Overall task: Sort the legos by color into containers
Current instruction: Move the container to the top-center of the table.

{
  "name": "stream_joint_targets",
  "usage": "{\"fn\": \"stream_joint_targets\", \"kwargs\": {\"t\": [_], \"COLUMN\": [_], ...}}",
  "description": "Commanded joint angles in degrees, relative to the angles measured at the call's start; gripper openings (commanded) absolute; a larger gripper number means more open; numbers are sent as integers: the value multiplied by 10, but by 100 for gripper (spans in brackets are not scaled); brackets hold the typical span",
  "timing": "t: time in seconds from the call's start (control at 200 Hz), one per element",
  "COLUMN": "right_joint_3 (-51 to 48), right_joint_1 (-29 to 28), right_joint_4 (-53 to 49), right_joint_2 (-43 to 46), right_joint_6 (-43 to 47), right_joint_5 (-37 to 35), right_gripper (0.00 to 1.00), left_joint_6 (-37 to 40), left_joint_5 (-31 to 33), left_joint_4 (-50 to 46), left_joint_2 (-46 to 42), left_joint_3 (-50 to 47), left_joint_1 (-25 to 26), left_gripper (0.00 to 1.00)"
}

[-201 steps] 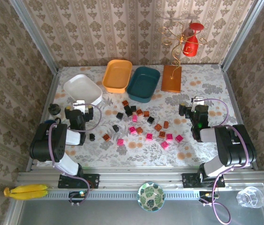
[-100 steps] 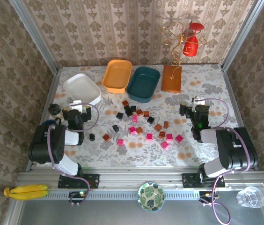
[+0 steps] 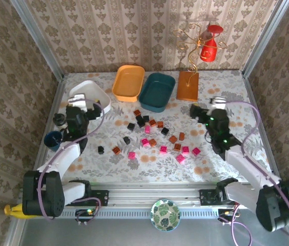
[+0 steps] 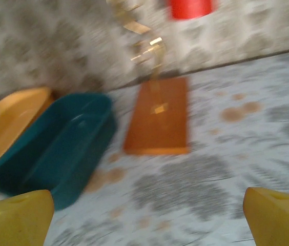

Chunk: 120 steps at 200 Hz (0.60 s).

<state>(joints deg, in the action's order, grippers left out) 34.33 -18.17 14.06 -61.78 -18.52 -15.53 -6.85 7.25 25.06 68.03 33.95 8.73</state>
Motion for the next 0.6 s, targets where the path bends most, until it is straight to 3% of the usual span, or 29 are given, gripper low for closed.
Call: {"fn": "stream_joint_targets", "kwargs": {"t": [0.0, 0.14, 0.385, 0.595], "right_joint_3": [48, 92, 104, 58], "right_joint_1": [-59, -90, -107, -107], "right_joint_4": [-78, -52, -61, -55], "right_joint_2": [-66, -145, -172, -151], "right_joint_6": [-45, -68, -69, -81], "right_joint_5": [-51, -32, -22, -26], "right_gripper": [97, 96, 97, 97], "left_joint_6": [-42, -74, -156, -203], "left_joint_5": [-3, -36, -155, -231], "left_joint_4": [-174, -282, -281, -243], "left_joint_2": [56, 181, 346, 448], "left_joint_3": [88, 223, 363, 458], "left_joint_1": [33, 29, -40, -62], "left_gripper": [96, 88, 85, 100]}}
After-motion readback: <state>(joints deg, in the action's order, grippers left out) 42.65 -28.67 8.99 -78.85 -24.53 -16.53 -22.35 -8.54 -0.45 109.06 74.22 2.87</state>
